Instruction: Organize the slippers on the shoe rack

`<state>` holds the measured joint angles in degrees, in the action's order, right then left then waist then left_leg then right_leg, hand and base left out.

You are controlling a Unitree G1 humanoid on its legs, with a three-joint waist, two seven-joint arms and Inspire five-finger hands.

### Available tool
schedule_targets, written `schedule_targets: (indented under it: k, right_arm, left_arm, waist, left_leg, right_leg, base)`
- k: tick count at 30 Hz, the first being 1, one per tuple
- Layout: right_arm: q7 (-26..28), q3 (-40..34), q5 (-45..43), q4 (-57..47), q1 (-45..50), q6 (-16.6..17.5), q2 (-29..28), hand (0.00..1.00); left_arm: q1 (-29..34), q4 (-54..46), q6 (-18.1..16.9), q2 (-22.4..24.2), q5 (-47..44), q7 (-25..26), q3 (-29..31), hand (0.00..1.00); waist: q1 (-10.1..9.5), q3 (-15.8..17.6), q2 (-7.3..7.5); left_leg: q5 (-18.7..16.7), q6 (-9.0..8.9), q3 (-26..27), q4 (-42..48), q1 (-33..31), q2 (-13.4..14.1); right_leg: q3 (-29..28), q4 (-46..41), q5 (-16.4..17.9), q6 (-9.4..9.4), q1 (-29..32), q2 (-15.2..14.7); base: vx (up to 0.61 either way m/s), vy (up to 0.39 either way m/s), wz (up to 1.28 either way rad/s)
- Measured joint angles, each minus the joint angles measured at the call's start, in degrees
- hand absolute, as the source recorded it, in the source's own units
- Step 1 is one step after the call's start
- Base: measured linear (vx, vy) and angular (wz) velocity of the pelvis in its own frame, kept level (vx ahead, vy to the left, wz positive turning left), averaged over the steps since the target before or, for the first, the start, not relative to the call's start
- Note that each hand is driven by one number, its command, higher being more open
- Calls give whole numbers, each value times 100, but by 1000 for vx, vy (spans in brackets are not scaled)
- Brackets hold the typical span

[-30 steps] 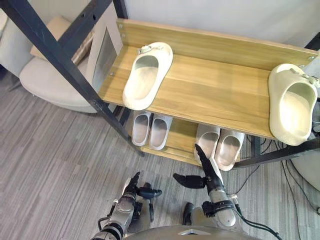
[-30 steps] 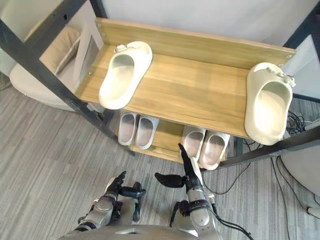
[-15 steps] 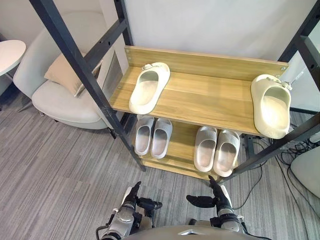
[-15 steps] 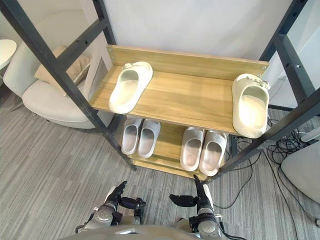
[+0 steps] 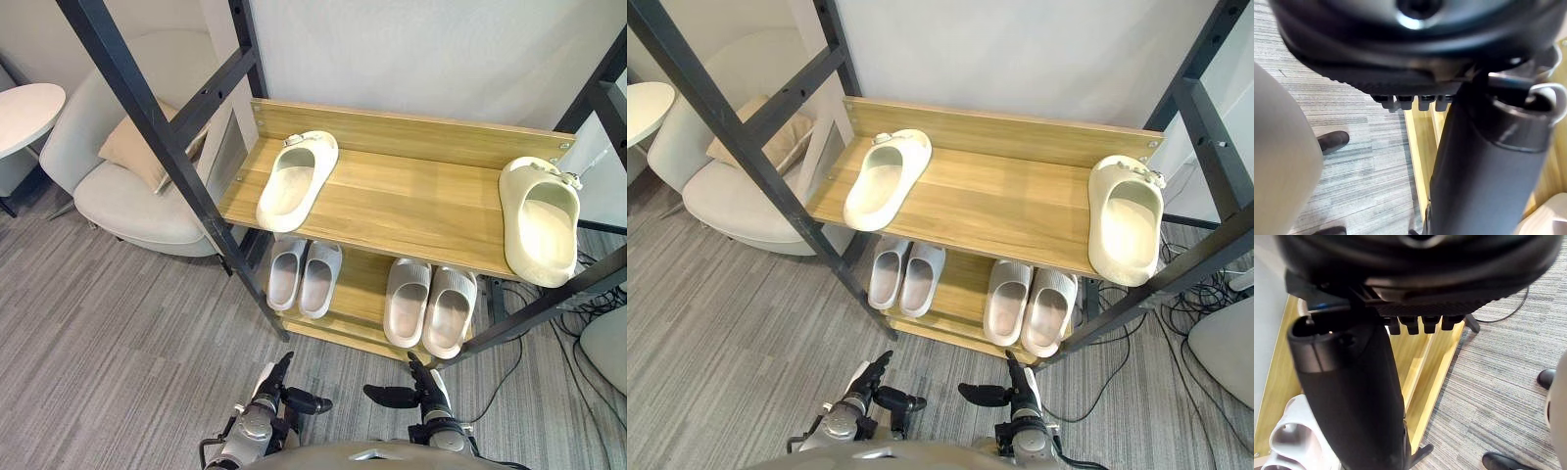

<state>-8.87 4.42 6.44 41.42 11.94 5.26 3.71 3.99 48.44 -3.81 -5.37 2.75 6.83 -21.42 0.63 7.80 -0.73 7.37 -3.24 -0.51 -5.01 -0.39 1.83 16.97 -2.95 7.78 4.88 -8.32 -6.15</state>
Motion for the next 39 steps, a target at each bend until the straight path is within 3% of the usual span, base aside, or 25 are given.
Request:
schedule_targets:
  k: [10,13,18,28,39]
  right_arm:
    - [89,-113,-225,287,-115,6,23,100]
    - [190,-112,-252,330,-129,18,76,100]
    - [268,-106,-250,456,-199,23,122,100]
    - [335,-8,-248,564,-241,11,156,100]
    - [262,158,-248,1243,-552,-55,258,100]
  left_arm:
    - [205,-2112,-164,-520,-615,-634,-1426,100]
    - [138,-2743,-307,-679,-850,-1005,-2050,100]
    - [116,-3359,-346,-704,-1401,-1367,-2517,100]
    - [-118,-5244,-312,-970,-2471,-1255,-2295,100]
    - [-208,-5547,-84,-987,-2609,-403,-2094,100]
  waist:
    - [-3,-14,-14]
    - [-1,-63,-81]
    - [19,-109,-143]
    - [-5,-206,-131]
    - [-77,-411,-166]
  left_leg:
    - [-13,-13,-14,-2,-5,13]
    - [-17,-8,-31,-2,-10,-1]
    - [-17,-8,-66,-2,-6,-2]
    - [-16,-8,-75,-4,13,-5]
    - [-9,-3,-123,2,21,-6]
  right_leg:
    - [13,9,11,-17,-1,13]
    - [34,27,11,-17,-15,8]
    - [79,49,11,-17,-57,17]
    - [95,48,3,-28,-84,14]
    - [125,22,-7,-34,-108,17]
  base:
    - [0,0,0]
    - [-1,3,2]
    - [-3,0,4]
    - [-1,0,0]
    - [0,0,1]
